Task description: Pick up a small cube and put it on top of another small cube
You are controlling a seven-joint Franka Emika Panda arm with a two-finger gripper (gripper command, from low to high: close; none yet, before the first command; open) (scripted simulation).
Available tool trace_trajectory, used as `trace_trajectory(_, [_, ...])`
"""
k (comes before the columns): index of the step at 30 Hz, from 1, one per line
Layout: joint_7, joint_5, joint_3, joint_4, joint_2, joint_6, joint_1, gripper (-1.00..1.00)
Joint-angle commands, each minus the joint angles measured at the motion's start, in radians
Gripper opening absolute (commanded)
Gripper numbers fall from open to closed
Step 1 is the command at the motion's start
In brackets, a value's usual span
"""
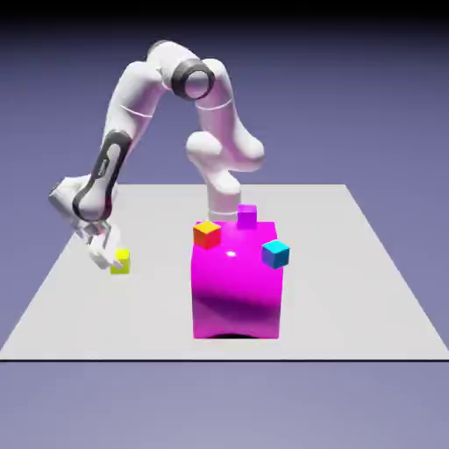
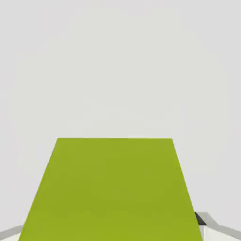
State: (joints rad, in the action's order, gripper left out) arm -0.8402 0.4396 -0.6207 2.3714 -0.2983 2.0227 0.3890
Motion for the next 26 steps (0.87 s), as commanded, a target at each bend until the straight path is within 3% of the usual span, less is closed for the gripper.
trace_trajectory(1, [-0.012,-0.024,0.036,-0.020,0.026,-0.039,-0.016,-1.00])
trace_trajectory(16, [-0.168,-0.320,0.562,-0.315,0.395,-0.601,-0.252,-1.00])
trace_trajectory(23, [-0.161,-0.314,0.571,-0.121,0.421,-0.432,-0.258,-1.00])
trace_trajectory(24, [-0.161,-0.314,0.571,-0.121,0.421,-0.432,-0.258,1.00])
trace_trajectory(26, [-0.162,-0.315,0.570,-0.157,0.416,-0.464,-0.257,1.00])
